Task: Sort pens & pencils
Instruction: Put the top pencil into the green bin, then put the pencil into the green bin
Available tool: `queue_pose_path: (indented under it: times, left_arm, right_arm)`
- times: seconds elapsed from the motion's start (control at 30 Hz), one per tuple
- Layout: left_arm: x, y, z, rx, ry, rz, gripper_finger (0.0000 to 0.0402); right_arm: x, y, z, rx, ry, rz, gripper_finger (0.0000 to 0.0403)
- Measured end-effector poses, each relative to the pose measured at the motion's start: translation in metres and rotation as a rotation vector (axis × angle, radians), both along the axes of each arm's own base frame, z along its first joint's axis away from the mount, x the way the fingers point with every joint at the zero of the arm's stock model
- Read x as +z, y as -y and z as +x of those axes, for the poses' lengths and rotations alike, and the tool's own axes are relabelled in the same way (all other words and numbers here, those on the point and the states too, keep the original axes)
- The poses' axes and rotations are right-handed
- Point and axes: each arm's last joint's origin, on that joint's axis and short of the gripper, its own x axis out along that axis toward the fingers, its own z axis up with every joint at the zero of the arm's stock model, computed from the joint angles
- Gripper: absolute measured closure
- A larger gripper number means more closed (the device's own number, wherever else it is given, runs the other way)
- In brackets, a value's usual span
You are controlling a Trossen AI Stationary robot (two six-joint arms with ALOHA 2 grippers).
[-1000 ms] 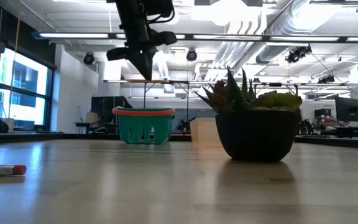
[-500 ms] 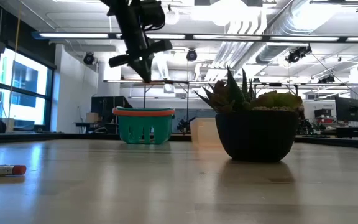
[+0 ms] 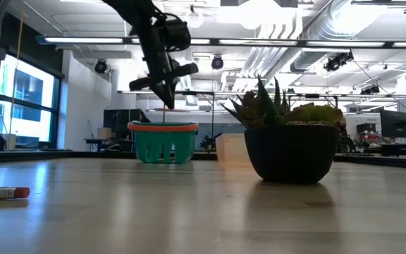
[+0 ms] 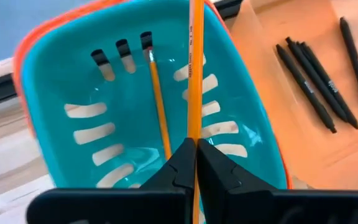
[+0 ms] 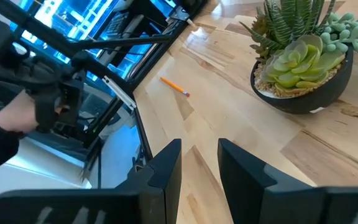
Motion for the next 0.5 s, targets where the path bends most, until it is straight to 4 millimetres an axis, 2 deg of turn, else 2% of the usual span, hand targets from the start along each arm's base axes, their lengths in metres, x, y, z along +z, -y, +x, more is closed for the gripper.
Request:
queue_pose_path:
  times: [0.3, 0.5]
  left_arm:
    - [-0.028, -0.008, 0.010, -0.021, -0.056, -0.043, 0.0401]
    - [-0.030, -0.010, 0.012, -0.028, -0.044, -0.035, 0.0401]
  right_arm:
    - [0.001, 0.000, 0.000, -0.018, 0.018, 0.016, 0.0306]
    - [0.002, -0.001, 0.001, -0.018, 0.022, 0.024, 0.0306]
